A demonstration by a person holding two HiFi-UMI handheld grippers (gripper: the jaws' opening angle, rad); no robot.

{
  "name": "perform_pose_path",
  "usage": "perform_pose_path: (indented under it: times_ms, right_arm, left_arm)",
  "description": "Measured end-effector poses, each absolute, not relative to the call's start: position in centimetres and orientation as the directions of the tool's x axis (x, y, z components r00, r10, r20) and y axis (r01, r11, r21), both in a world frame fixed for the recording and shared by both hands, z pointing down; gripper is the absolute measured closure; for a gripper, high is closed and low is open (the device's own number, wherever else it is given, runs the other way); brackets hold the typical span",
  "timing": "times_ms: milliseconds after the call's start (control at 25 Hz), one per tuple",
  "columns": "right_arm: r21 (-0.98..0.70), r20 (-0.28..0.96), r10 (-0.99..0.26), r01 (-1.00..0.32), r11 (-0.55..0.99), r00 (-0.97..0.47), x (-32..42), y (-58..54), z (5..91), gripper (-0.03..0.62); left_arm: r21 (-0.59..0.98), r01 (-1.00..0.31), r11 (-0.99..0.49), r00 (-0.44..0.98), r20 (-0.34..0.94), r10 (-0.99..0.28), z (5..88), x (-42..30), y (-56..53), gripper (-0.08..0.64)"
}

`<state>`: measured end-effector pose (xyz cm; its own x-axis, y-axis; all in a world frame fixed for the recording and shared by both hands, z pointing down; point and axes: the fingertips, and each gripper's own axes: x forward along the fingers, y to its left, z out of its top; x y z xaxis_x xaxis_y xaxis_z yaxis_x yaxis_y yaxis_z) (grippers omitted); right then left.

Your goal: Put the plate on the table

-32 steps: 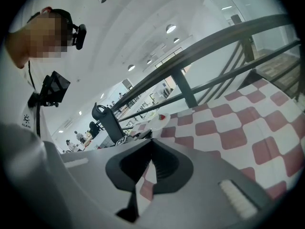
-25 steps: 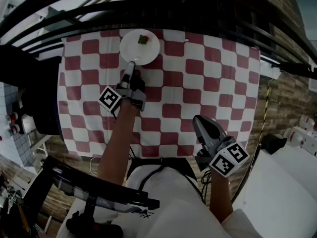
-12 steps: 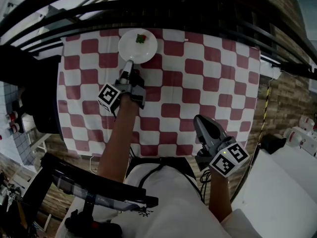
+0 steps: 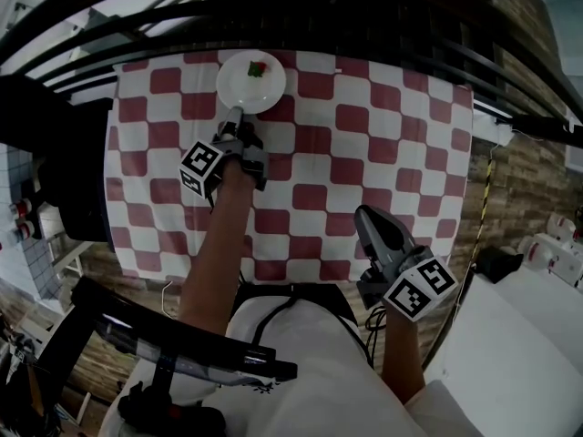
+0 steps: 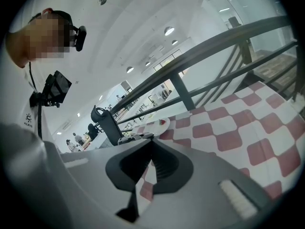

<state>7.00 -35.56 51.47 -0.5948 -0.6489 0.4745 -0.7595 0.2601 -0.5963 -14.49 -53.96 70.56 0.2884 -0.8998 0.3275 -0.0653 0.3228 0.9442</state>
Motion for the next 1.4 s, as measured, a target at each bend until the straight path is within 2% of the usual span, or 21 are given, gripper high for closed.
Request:
perform_pose_path:
  times_ms: [440, 880, 960, 1080, 1400]
  right_arm:
    - [-0.597, 0.470, -0.642, -0.754, 0.274, -0.606, 6.7, -34.7, 50.7, 0.584]
    - [-0.594, 0.451, -0.655, -0.752, 0.287, -0.606, 7.9, -33.3, 49.1, 0.584]
    - [-0.594, 0.444, -0.655, -0.748, 0.296, -0.611, 8.0, -32.9, 48.9, 0.584]
    - [-0.589, 0.434, -0.651, -0.743, 0.319, -0.623, 7.9, -32.4, 48.7, 0.584]
    - [-0.578, 0.408, -0.618, -0.714, 0.395, -0.672, 7.0, -31.0, 49.2, 0.584]
  left_arm:
    - [0.911, -0.113, 0.398, 0.206, 0.413, -0.887, 70.9, -15.0, -53.9, 0.537]
    - [0.889, -0.161, 0.428, 0.165, 0.452, -0.877, 70.3, -16.5, -52.6, 0.425]
    - [0.894, -0.164, 0.416, 0.162, 0.441, -0.883, 69.8, -16.8, -51.9, 0.426]
    - [0.907, -0.178, 0.382, 0.157, 0.409, -0.899, 68.4, -17.1, -50.7, 0.487]
    - [0.933, -0.225, 0.279, 0.168, 0.320, -0.932, 63.2, -16.7, -46.7, 0.525]
